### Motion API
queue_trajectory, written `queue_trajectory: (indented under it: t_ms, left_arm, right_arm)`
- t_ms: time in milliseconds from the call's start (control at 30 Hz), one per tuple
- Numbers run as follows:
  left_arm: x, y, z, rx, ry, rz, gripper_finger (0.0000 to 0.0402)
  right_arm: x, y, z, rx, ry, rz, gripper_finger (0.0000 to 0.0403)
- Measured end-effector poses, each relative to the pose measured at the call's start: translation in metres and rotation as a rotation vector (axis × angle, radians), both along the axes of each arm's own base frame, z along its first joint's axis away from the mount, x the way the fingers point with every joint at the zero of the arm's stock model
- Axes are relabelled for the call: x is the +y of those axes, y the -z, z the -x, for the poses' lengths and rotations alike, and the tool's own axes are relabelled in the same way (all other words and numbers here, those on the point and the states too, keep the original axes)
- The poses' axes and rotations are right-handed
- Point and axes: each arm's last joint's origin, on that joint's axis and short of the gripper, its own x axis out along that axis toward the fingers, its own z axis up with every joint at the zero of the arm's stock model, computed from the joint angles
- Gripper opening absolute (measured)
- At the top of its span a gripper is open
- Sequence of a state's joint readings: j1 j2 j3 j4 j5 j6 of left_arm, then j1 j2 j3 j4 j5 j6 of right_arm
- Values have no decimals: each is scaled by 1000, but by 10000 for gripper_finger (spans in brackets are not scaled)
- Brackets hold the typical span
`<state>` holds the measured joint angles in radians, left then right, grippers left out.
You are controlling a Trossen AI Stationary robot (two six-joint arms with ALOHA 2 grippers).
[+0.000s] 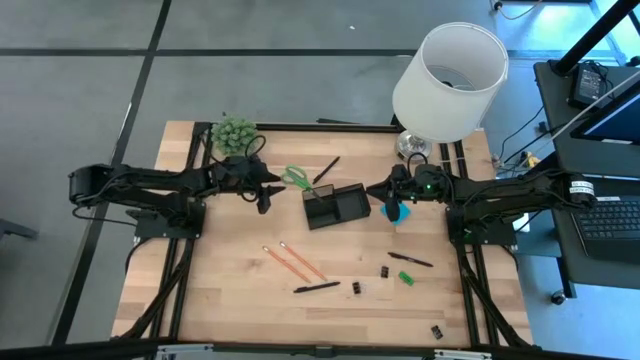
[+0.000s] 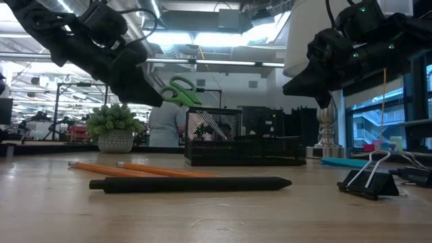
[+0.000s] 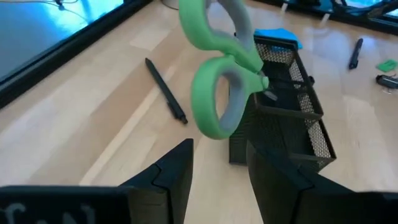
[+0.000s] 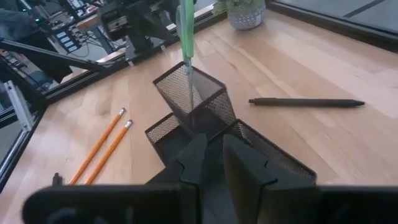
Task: Pick and place office supplies into organizer
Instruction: Put the green scissors into the black organizer
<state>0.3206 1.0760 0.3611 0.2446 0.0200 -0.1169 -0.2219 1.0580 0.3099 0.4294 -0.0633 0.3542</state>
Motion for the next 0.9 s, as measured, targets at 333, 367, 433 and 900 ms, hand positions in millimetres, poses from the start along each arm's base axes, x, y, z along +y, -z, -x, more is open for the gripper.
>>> queue_trajectory:
  t_ms: [333, 367, 433, 900]
  left_arm:
    - [6, -7, -2, -81, -24, -28, 143]
    - [6, -8, -2, -89, -24, -30, 143]
    - [6, -9, -2, -99, -22, -33, 143]
    - [6, -9, -2, -101, -19, -28, 60]
  right_arm:
    - [-1, 0, 0, 2, 27, 9, 58]
    - [-1, 0, 0, 2, 27, 9, 58]
    - [-1, 0, 0, 2, 27, 9, 58]
    - [-1, 0, 0, 6, 20, 32, 58]
